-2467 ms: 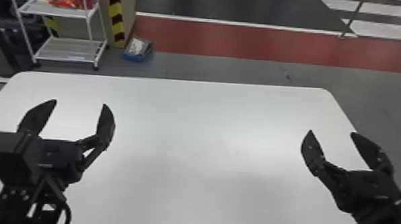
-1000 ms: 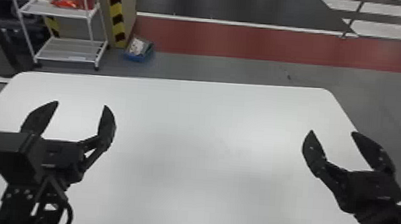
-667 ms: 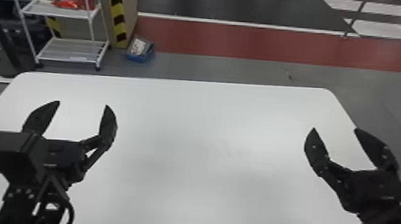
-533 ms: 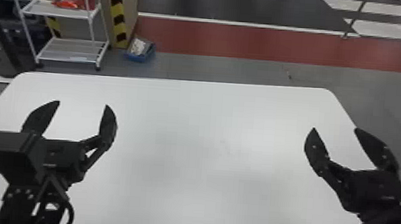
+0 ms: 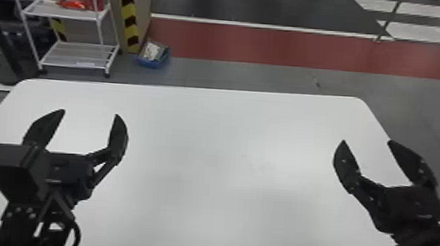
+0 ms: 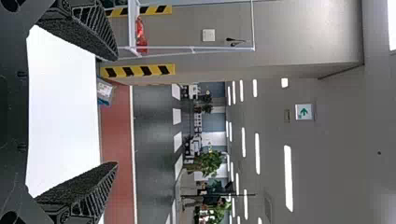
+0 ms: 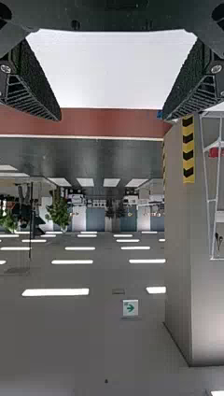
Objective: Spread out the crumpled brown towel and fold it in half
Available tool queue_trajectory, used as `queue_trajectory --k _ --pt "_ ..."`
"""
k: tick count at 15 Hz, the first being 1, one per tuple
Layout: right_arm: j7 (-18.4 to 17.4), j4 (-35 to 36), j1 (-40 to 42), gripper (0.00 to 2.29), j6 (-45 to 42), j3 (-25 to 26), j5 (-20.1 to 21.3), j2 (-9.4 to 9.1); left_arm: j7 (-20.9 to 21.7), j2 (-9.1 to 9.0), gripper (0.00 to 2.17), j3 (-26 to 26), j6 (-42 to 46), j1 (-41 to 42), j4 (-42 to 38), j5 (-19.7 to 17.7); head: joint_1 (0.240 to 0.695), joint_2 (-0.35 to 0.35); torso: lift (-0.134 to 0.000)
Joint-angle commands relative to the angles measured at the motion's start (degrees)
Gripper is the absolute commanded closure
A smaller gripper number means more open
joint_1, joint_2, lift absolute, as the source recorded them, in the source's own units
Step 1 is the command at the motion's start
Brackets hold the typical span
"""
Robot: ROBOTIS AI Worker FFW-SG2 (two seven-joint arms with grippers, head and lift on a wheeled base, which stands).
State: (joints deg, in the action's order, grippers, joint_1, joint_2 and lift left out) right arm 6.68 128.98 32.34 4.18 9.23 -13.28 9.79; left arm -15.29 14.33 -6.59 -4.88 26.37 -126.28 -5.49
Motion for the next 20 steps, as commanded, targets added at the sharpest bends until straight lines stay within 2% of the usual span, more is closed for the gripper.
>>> queue_trajectory --k 1,20 --pt "0.0 -0.05 0.0 0.09 0.0 0.09 -0.08 0.05 0.0 0.0 0.09 0.0 0.0 0.09 -0.02 0.04 0.695 -0.062 -0.125" --pt "0.0 -0.22 0.26 0.09 0.0 0.0 -0.34 0.05 0.09 0.0 0.09 -0.26 -0.88 0.09 -0.02 0.13 0.695 -0.066 -0.125"
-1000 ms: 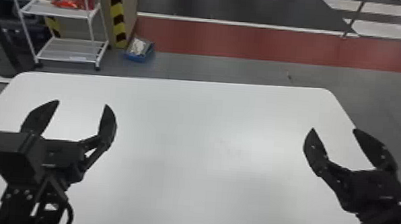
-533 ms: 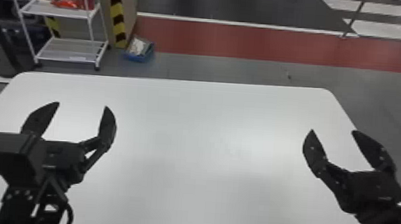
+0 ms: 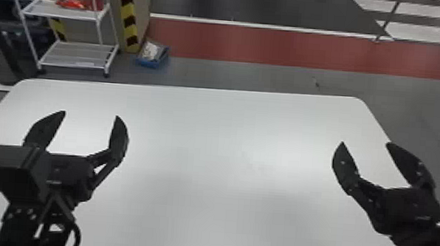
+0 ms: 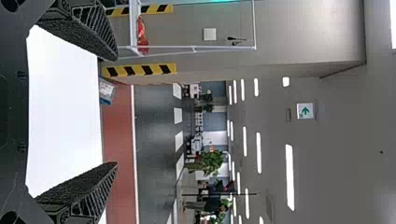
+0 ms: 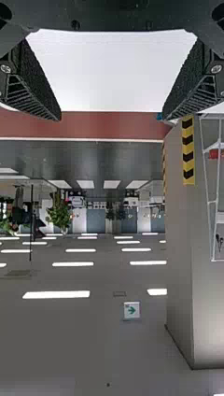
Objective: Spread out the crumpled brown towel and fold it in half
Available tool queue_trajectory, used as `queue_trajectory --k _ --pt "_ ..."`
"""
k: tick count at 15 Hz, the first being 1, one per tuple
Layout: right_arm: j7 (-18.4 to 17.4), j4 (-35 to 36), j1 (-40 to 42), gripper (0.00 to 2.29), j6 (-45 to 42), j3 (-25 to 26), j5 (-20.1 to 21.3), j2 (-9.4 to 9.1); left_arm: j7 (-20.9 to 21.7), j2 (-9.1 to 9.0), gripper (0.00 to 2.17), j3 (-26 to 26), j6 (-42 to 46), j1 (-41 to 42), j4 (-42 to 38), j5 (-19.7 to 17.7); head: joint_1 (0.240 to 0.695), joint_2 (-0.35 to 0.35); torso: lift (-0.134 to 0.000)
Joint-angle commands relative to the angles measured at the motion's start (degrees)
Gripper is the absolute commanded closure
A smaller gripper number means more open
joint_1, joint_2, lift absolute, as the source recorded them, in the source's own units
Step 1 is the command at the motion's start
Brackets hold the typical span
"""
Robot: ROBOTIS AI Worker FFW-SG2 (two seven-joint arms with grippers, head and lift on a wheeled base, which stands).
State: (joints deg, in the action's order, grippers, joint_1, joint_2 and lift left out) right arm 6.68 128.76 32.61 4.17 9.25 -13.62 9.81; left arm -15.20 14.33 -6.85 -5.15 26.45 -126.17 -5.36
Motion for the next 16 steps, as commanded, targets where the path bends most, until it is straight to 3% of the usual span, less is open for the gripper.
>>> queue_trajectory --k 1,16 --pt "0.0 0.0 0.0 0.09 0.01 -0.02 0.08 0.03 0.0 0.0 0.09 0.0 -0.61 0.0 -0.13 0.09 0.695 -0.065 -0.125" --pt "0.0 0.0 0.18 0.09 0.01 -0.02 0.0 -0.32 0.26 -0.09 0.09 -0.09 -1.31 -0.26 0.4 0.35 0.695 -0.067 -0.125"
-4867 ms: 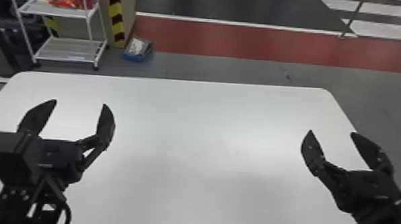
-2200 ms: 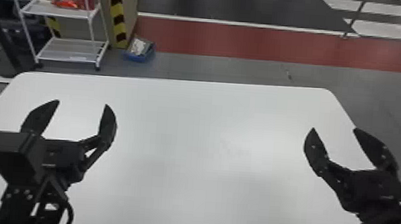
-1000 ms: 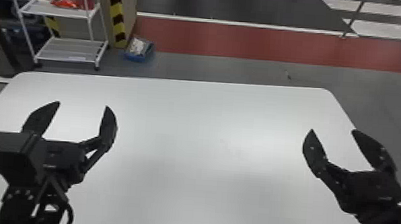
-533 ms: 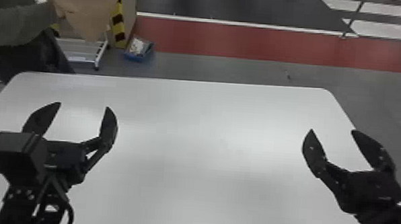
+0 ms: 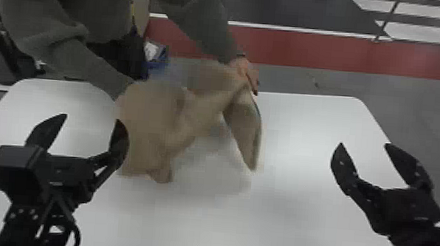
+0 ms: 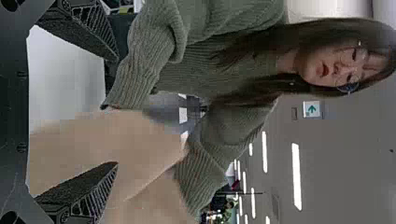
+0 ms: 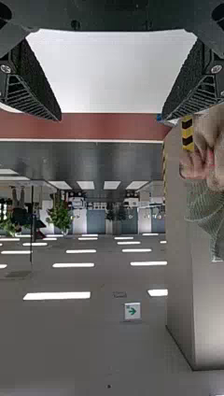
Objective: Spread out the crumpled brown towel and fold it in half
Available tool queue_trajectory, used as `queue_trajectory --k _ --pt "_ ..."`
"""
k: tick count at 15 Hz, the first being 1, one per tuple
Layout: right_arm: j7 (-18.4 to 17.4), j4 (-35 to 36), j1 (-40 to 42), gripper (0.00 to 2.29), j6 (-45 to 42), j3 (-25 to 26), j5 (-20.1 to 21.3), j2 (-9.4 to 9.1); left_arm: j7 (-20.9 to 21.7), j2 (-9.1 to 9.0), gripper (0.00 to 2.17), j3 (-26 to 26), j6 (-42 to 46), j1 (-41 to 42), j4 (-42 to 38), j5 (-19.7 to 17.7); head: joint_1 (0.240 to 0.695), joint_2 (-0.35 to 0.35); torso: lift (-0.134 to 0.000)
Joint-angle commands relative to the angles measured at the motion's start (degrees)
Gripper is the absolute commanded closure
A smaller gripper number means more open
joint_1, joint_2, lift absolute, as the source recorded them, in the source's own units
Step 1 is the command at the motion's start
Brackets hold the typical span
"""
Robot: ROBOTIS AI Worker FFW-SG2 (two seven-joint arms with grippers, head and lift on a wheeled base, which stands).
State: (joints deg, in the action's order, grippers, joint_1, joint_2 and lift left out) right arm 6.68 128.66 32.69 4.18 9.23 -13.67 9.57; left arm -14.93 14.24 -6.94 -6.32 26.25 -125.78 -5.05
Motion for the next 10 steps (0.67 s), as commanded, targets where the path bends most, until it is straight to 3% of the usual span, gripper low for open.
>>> queue_trajectory --k 1,10 --pt "0.0 0.1 0.09 0.09 0.0 0.0 0.04 -0.08 0.08 0.0 0.09 -0.09 -0.15 -0.06 0.01 0.04 0.695 -0.066 -0.125" --pt "-0.09 0.63 0.36 0.09 0.18 0.0 -0.13 0.18 0.17 0.09 0.09 -0.35 -1.03 -0.06 -0.52 0.39 0.695 -0.069 -0.125"
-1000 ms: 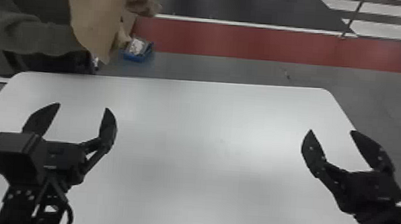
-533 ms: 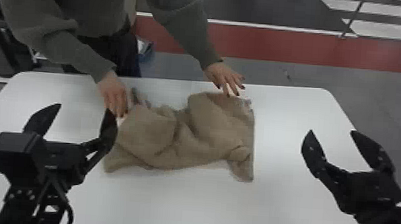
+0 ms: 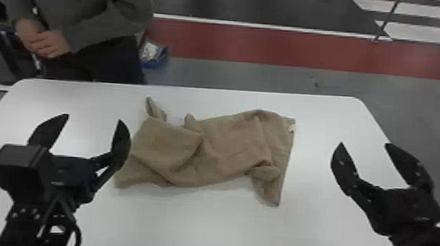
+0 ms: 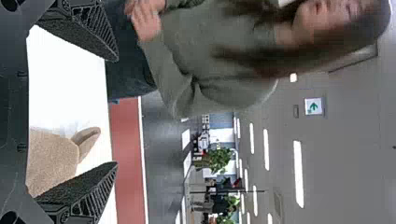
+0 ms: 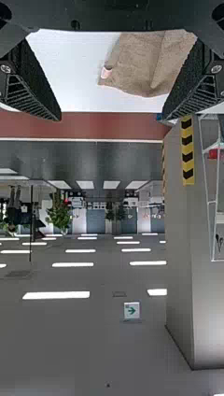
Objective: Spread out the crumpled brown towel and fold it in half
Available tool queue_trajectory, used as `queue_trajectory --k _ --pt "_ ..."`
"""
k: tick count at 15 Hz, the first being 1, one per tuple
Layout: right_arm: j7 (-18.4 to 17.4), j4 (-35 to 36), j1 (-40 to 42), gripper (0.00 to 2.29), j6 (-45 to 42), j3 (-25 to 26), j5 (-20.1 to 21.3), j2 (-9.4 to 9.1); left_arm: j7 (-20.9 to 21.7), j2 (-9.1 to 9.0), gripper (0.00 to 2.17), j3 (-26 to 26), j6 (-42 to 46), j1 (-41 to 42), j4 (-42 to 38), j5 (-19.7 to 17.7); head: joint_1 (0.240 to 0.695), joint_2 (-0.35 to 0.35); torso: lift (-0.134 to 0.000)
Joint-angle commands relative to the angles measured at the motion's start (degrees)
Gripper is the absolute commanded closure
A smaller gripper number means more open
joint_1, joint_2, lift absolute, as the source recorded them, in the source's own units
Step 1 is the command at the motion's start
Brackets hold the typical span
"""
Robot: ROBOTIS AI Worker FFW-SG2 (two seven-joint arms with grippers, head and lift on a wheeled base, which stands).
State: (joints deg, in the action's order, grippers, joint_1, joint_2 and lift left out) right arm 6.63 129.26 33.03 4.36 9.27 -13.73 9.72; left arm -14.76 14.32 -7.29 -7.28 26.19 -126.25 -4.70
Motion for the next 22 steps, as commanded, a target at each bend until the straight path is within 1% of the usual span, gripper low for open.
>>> queue_trajectory --k 1,10,11,13,15,18,19,21,22 --pt "-0.04 0.03 0.02 0.09 0.0 0.05 -0.06 0.13 0.0 -0.08 0.09 -0.01 -0.42 0.09 -0.14 0.04 0.695 -0.07 -0.125" --pt "0.05 0.03 0.02 0.09 0.17 -0.04 -0.15 0.04 0.0 -0.08 0.09 -0.01 -0.42 0.09 -0.14 0.12 0.695 -0.07 -0.125" --pt "0.05 -0.06 -0.07 0.09 0.53 0.05 0.02 0.04 0.0 -0.08 0.09 0.08 -0.42 0.09 -0.14 0.12 0.695 -0.07 -0.125" --pt "0.05 -0.33 -0.6 0.09 3.87 0.05 0.46 0.13 0.0 -0.08 0.09 0.17 -0.42 0.09 -0.05 0.12 0.695 -0.07 -0.125" --pt "0.14 -1.29 -1.04 0.09 4.57 -0.12 1.08 0.22 0.0 0.01 0.09 0.08 -0.42 0.09 -0.14 0.12 0.695 -0.07 -0.125" --pt "1.63 -1.47 -1.3 0.09 7.03 -0.48 1.25 0.22 0.0 0.01 0.09 0.08 -0.42 0.18 -0.14 0.12 0.695 -0.069 -0.125" --pt "2.86 -1.47 -1.48 0.09 8.79 -0.65 1.52 0.22 0.0 0.01 0.09 0.08 -0.42 0.18 -0.14 0.04 0.695 -0.067 -0.125" --pt "3.13 -2.35 -1.83 0.12 10.02 -2.06 2.48 0.22 0.08 0.01 0.09 0.08 -0.42 0.18 -0.05 0.04 0.695 -0.055 -0.125" --pt "3.3 -2.79 -1.92 0.17 10.37 -3.2 3.28 0.3 0.26 0.01 0.09 -0.01 -0.42 0.09 0.04 0.04 0.695 -0.051 -0.125"
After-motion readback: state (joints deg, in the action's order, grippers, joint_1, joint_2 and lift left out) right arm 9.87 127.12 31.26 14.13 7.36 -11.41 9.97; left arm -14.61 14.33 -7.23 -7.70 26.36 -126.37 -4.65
